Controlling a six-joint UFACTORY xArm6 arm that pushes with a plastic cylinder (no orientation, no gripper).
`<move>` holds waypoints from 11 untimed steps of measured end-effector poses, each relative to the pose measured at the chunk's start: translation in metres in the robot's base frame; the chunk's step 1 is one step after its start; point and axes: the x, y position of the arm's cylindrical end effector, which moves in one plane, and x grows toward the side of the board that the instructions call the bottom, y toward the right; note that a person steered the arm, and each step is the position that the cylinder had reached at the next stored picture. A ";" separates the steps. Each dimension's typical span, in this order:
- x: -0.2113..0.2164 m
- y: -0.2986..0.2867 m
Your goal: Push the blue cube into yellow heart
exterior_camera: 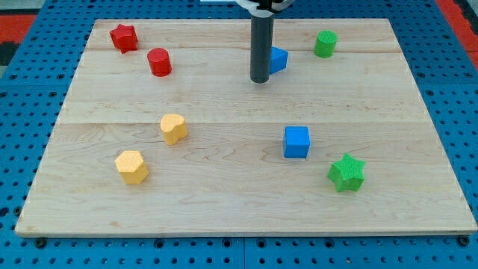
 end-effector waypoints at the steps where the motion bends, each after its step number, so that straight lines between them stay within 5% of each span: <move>1: 0.007 0.063; 3: 0.120 0.125; 5: 0.180 -0.014; 9: 0.076 0.093; 10: 0.062 0.059; 11: 0.104 0.029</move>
